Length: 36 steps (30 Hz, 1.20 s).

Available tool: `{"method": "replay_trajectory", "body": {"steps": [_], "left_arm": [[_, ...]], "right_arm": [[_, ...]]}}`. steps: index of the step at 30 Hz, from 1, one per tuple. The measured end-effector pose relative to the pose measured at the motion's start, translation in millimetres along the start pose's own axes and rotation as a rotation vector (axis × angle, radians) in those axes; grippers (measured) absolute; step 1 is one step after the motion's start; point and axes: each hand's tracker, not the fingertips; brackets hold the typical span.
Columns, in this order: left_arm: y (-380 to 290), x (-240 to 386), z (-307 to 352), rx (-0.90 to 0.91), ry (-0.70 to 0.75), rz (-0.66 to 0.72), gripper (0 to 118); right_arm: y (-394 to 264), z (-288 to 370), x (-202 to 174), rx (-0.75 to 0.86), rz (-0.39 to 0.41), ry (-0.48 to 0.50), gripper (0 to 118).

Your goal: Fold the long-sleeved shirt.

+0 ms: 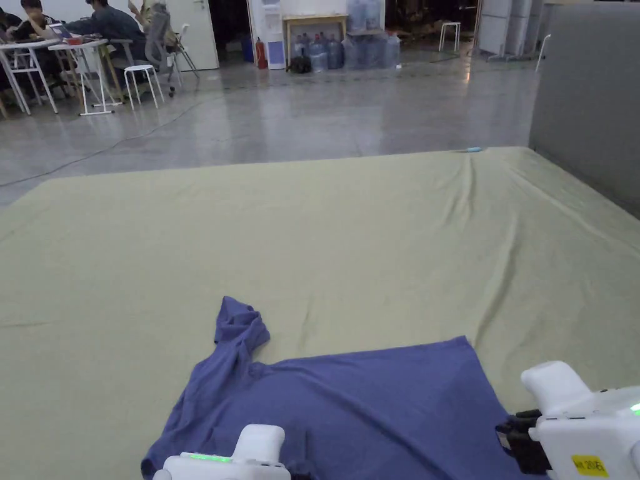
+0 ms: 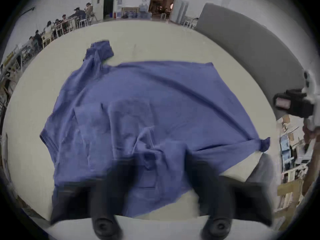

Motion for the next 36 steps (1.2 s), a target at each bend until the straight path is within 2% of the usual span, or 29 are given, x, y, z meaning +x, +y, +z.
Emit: {"method": "replay_trajectory", "body": {"steps": [1, 2, 3, 5, 6, 7, 8, 11, 15, 17, 18, 19, 20, 21, 27, 28, 29, 30, 32, 33, 35, 36], "left_arm": [[6, 0, 12, 0.023, -0.014, -0.011, 118], [11, -4, 26, 0.057, -0.046, -0.022, 115], [12, -8, 46, 0.170, -0.097, -0.016, 114], [17, 12, 79, 0.224, -0.068, -0.011, 111], [24, 7, 92, 0.234, -0.027, 0.005, 90], [30, 0, 103, 0.245, 0.021, 0.019, 50], [35, -13, 106, 0.272, 0.064, 0.021, 0], [58, -50, 106, 0.279, 0.206, 0.079, 0], [90, -96, 81, 0.235, 0.252, 0.150, 0], [81, -90, 76, 0.272, 0.286, 0.146, 0], [82, -93, 70, 0.264, 0.295, 0.167, 4], [82, -95, 61, 0.264, 0.302, 0.199, 34], [95, -114, 45, 0.187, 0.261, 0.255, 72], [99, -120, 35, 0.163, 0.254, 0.272, 101], [116, -142, -31, 0.040, 0.316, 0.303, 101], [116, -147, -42, 0.017, 0.334, 0.309, 97], [116, -150, -49, -0.003, 0.338, 0.312, 88], [116, -151, -54, -0.020, 0.349, 0.308, 68], [109, -147, -60, -0.025, 0.371, 0.280, 65], [110, -144, -57, 0.007, 0.383, 0.263, 48], [112, -140, -47, 0.009, 0.373, 0.242, 0], [110, -136, -42, 0.031, 0.364, 0.224, 0]], "right_arm": [[0, 3, -1, 0.002, -0.002, -0.001, 0], [0, 7, -3, 0.005, -0.002, -0.003, 0], [0, 10, -4, 0.009, 0.000, -0.005, 0], [1, 13, -6, 0.013, 0.002, -0.005, 0], [1, 15, -7, 0.016, 0.002, -0.003, 0], [1, 15, -9, 0.018, 0.000, -0.002, 0], [1, 14, -10, 0.020, -0.001, -0.002, 0], [1, 13, -14, 0.021, 0.000, 0.007, 0], [1, 8, -16, 0.014, 0.008, 0.015, 0], [1, 5, -18, 0.008, 0.013, 0.018, 0], [3, 4, -19, 0.005, 0.018, 0.019, 0], [3, 2, -20, 0.001, 0.021, 0.019, 0], [4, 1, -19, -0.001, 0.021, 0.018, 0], [4, -1, -19, -0.004, 0.021, 0.018, 0], [4, -13, -14, -0.028, 0.014, 0.011, 0], [4, -15, -13, -0.032, 0.014, 0.010, 0], [5, -17, -13, -0.036, 0.014, 0.007, 0], [5, -18, -12, -0.040, 0.014, 0.005, 0], [6, -22, -10, -0.048, 0.014, -0.003, 0], [7, -24, -9, -0.052, 0.015, -0.003, 0], [13, -28, -8, -0.056, 0.014, -0.006, 0], [17, -30, -6, -0.055, 0.013, -0.009, 0]]}}
